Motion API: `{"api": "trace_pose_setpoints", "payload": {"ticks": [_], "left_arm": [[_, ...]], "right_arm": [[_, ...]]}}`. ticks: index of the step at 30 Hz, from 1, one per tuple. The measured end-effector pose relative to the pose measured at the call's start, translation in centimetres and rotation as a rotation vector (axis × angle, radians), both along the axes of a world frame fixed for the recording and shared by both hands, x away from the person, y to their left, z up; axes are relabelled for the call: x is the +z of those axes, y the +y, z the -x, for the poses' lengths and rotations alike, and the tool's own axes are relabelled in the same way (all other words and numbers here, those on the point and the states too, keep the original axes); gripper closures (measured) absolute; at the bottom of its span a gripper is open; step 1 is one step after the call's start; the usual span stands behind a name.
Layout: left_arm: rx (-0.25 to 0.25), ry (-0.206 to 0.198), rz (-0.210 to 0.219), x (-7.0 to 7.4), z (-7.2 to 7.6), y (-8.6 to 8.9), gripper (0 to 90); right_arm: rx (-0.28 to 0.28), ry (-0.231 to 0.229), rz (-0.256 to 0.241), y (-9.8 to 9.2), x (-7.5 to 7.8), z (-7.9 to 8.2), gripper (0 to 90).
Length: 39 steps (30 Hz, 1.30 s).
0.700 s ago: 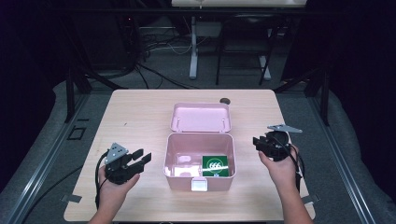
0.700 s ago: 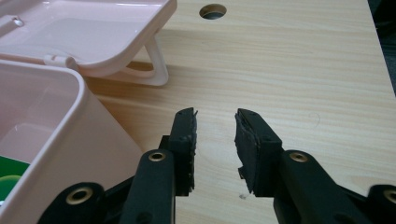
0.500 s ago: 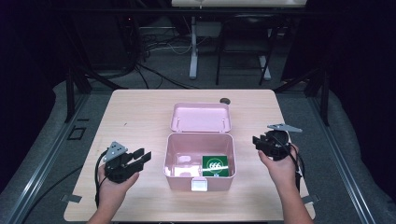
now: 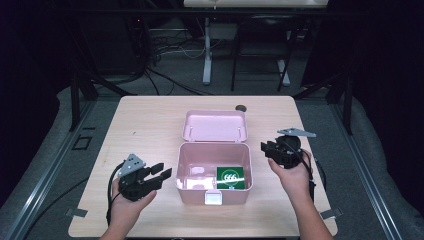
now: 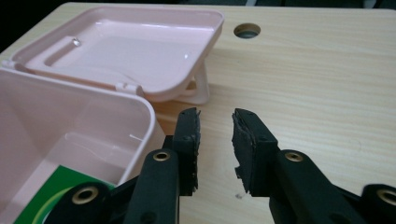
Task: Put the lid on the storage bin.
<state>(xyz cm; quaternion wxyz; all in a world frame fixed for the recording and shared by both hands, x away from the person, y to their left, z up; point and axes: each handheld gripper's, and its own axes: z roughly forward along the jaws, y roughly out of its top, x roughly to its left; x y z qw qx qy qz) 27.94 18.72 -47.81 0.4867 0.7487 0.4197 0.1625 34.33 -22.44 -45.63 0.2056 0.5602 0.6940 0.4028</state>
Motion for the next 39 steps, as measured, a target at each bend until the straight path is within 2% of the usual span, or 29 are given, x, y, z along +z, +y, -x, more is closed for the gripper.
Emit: {"api": "trace_pose_setpoints", "payload": {"ticks": [2,3,5,7,10,11,14,23,32,39], "left_arm": [[-0.010,-0.002,0.004,0.1,0.0,-0.1,60.2],[-0.014,-0.001,0.004,0.1,0.0,-0.2,60.2],[-0.019,0.004,-0.002,0.1,0.0,-0.4,60.2],[-0.032,0.010,-0.006,0.1,0.0,-0.7,60.2],[-0.035,0.008,-0.002,0.1,0.1,-0.9,60.2],[-0.037,0.009,-0.006,0.2,0.1,-1.0,60.2],[-0.042,0.010,-0.012,0.1,0.1,-1.3,60.2],[-0.055,0.023,-0.036,-0.4,0.1,-1.9,60.2],[-0.070,0.036,-0.058,-1.0,0.1,-2.3,61.2],[-0.076,0.023,-0.074,-0.9,0.3,-2.4,64.5]], "right_arm": [[-0.006,-0.012,-0.037,0.2,0.3,-0.5,70.3],[-0.001,0.003,-0.042,0.1,0.6,-0.7,70.7],[0.007,-0.005,-0.049,0.3,0.9,-1.0,71.5],[0.028,0.015,-0.057,0.5,1.2,-1.5,71.2],[0.030,0.028,-0.023,0.8,1.7,-2.1,70.2],[0.024,0.016,-0.020,1.0,1.8,-2.2,70.1],[0.029,0.043,0.015,1.3,2.2,-2.8,69.8],[0.029,0.093,0.020,2.2,3.0,-4.2,66.8],[0.028,0.132,0.053,3.1,3.3,-5.8,67.0],[0.017,0.161,0.055,3.5,3.5,-7.1,67.6]]}}
